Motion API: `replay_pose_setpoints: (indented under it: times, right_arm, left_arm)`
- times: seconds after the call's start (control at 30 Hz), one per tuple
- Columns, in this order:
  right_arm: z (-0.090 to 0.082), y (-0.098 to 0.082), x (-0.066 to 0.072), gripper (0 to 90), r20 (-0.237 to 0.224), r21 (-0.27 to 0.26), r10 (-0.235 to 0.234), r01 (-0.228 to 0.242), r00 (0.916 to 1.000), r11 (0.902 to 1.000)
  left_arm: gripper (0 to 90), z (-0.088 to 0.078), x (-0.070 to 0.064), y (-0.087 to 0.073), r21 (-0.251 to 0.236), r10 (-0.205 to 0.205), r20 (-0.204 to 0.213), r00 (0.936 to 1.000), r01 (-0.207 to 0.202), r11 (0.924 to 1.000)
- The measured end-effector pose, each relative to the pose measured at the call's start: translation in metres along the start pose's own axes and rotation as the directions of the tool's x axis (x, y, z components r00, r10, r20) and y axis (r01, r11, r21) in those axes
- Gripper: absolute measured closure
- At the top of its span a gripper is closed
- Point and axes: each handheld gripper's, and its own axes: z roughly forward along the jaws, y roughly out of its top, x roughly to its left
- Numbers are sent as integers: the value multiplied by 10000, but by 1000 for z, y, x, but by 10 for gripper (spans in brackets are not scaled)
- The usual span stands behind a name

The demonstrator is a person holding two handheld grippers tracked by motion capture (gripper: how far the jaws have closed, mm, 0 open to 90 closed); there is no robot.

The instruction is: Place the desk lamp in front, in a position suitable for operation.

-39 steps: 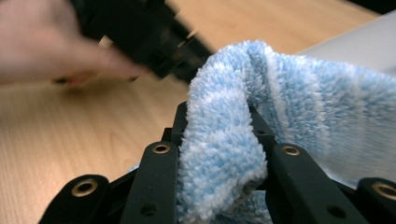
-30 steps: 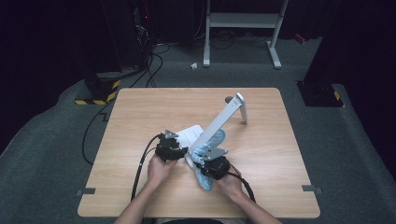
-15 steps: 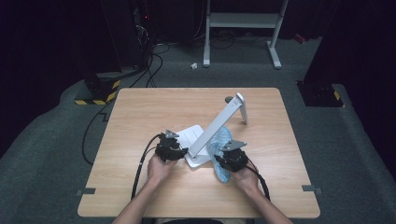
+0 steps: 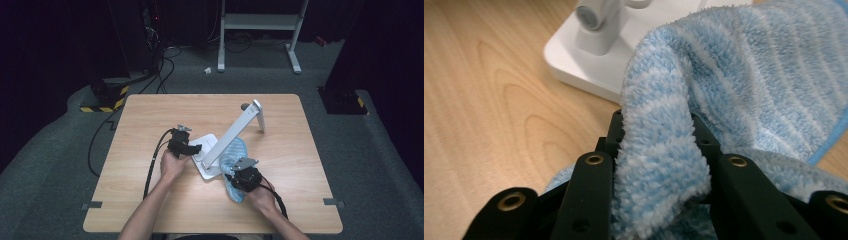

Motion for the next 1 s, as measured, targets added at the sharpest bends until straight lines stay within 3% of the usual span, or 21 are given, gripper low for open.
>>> replay_pose_setpoints:
  times: [0.27, 0.4, 0.47, 0.57, 0.87, 1.0]
  right_arm:
    - [-1, -2, 5, 701, -280, 173, -48, 53, 9996, 9998]
    - [-2, -3, 6, 702, -285, 257, -78, 85, 9996, 9996]
    - [0, -3, 5, 703, -326, 289, 25, -15, 9995, 9996]
    - [3, -3, 2, 703, -340, 348, 147, -135, 9993, 9993]
    - [3, -3, -1, 703, -249, 470, 155, -143, 9996, 9988]
    - [2, -3, -5, 703, -58, 586, 154, -151, 9999, 9982]
  left_arm:
    - [354, 15, 10, 10, 450, 83, 26, 10000, -84, 9990]
    - [385, 16, 13, 9, 511, -75, 651, 9979, 41, 9987]
    - [384, 16, 11, 9, 579, 59, 695, 9976, -100, 9983]
    - [397, 13, 11, 7, 796, 137, 921, 9957, -210, 9966]
    - [434, -7, 2, -12, 932, 180, 805, 9966, -255, 9953]
    - [440, -17, -2, -20, 1104, 399, 709, 9967, -476, 9928]
